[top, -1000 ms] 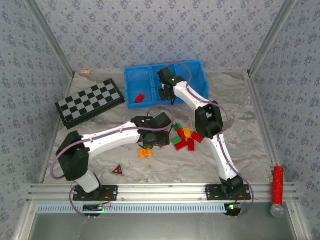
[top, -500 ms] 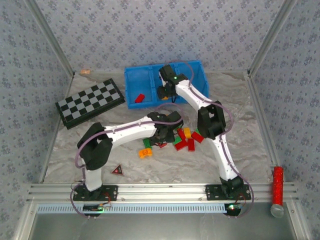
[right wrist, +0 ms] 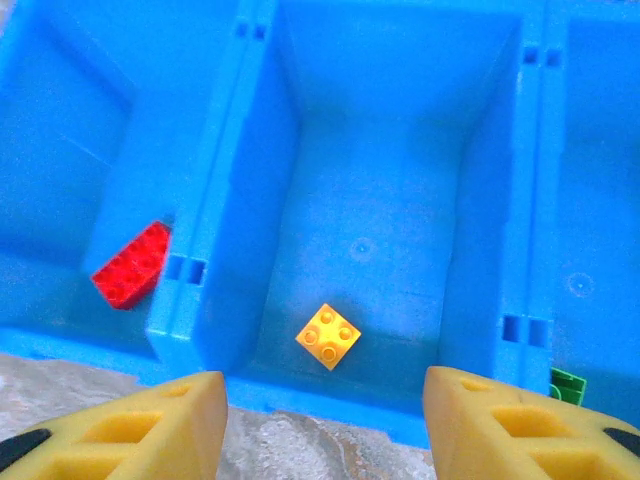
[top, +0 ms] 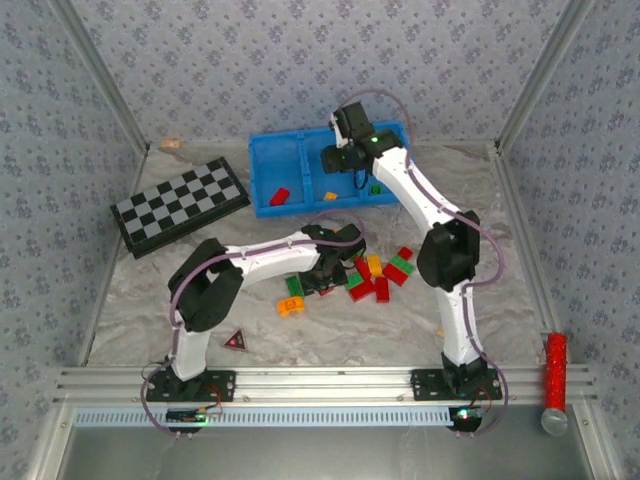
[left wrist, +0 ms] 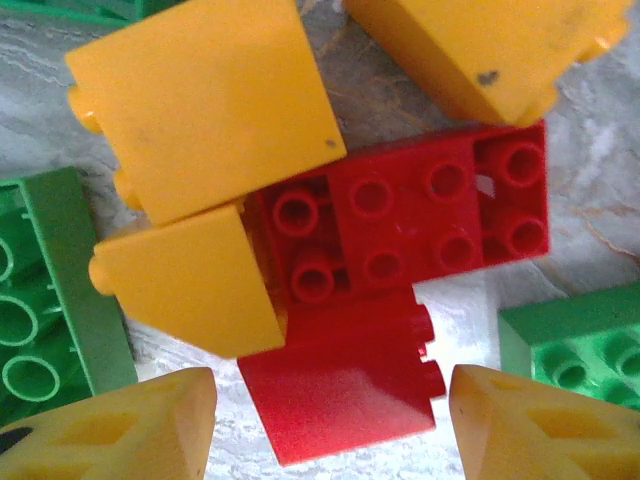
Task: Sort the legos into containers by color
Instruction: Pick up the lego from the center of the table.
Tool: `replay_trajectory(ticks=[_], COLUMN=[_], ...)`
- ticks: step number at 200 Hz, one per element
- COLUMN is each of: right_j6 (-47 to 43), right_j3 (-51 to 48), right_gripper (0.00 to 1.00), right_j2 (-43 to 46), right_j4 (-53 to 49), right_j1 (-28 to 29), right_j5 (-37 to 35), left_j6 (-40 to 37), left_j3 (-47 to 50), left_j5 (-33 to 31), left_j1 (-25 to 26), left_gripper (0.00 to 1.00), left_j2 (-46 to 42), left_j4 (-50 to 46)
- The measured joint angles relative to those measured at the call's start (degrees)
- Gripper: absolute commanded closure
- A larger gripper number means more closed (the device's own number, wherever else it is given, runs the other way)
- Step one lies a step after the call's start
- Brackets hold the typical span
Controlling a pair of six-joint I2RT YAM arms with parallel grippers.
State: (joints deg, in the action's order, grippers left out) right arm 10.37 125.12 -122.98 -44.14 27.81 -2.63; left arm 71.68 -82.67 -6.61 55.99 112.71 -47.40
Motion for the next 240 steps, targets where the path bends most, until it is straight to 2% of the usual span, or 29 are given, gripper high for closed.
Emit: replay_trajectory(ticks=[31,54,99,130,169,202,231,233,239,240], right_j6=[0.98,1.25,1.86,1.81,0.98,0.63,-0.44,-0.55,-1.11,-1.22], right_j3=[-1.01,-3.54,-16.44,-28.26,-45.55,-57.92,-65.44,-65.72,-66.86,-66.99], right_gripper=[0.43,0.43,0.39,0.35,0.30,0.19,0.16,0.15,0.00,0.00], right_j2=[4.13,7.82,18.95,28.59,44.33,57.09,65.68,66.01,67.49,67.65], right_j4=[-0.02,0.00,1.01,1.49,2.34,2.95,3.52,3.61,3.82,3.87], right_j1=[-0.48,-0.42,-0.33,-0.81,-1.27,-0.22,3.15,3.34,4.52,4.66], right_j5=[0.98,1.16,0.46,-0.94,-2.58,-2.14,1.27,1.49,2.36,2.45], left_j6=[0.44,0.74,0.42,-1.29,-6.60,-12.20,-15.98,-16.22,-16.94,-17.05], left_j3=[0.00,0.07,0.70,2.21,1.38,-6.58,-12.39,-12.63,-13.66,-13.77], left_j5=[1.46,2.14,3.19,3.61,2.86,0.55,-2.05,-2.19,-2.73,-2.73], left_j1=[-0.96,-1.55,-1.99,-2.01,-3.28,-7.56,-12.33,-12.57,-13.66,-13.77], left_gripper=[0.44,0.56,0.70,0.71,0.72,0.72,0.72,0.72,0.72,0.72], left_j2=[2.51,3.34,2.78,1.38,-3.78,-8.70,-10.67,-10.67,-10.64,-10.62], left_j4=[1.31,1.53,1.79,2.16,-1.99,-5.33,-5.38,-5.38,-5.35,-5.35])
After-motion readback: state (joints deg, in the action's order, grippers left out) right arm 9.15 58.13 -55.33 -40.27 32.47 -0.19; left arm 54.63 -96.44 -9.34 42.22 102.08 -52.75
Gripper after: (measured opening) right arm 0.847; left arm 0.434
